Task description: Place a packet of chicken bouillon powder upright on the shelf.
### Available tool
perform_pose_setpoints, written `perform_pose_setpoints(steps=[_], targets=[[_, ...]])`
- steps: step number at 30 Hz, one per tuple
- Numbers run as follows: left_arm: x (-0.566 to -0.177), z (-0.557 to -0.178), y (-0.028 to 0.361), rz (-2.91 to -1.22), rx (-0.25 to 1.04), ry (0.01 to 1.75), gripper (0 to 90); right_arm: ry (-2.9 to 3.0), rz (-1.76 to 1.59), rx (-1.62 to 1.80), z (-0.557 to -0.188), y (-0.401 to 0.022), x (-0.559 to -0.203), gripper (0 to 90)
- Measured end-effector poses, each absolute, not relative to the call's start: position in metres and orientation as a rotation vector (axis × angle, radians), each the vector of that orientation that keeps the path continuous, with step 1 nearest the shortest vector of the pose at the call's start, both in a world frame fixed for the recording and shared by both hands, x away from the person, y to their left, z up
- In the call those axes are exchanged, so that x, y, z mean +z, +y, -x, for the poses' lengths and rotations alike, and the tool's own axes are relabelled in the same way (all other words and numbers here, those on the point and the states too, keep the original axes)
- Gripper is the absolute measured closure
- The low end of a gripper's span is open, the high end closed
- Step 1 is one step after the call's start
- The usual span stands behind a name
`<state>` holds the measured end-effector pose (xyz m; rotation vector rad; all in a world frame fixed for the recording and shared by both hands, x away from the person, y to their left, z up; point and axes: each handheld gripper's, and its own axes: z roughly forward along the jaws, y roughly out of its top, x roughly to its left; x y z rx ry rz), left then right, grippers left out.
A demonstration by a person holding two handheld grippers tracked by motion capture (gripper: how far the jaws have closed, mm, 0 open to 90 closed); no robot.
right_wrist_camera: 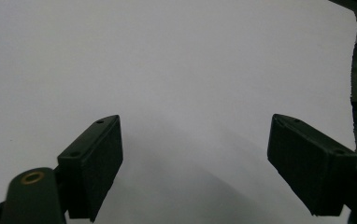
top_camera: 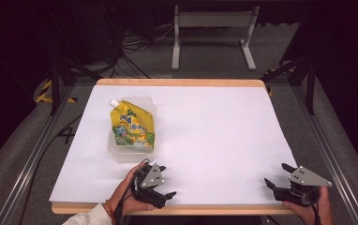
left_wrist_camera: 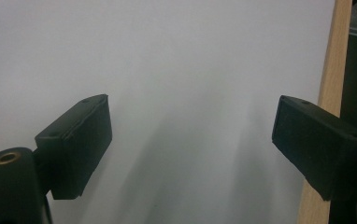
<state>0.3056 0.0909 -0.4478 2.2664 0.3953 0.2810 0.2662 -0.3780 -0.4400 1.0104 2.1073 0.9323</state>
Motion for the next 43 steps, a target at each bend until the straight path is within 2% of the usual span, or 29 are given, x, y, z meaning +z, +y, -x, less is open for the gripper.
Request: perform_pose_setpoints(steps=[43], targets=[[-0.4518,-0.3073,0.0893,-2.293,0.226,0.392,12.9,2.068,-1.016,0.947,-0.2697,-0.3716,-0.4361,18.7]])
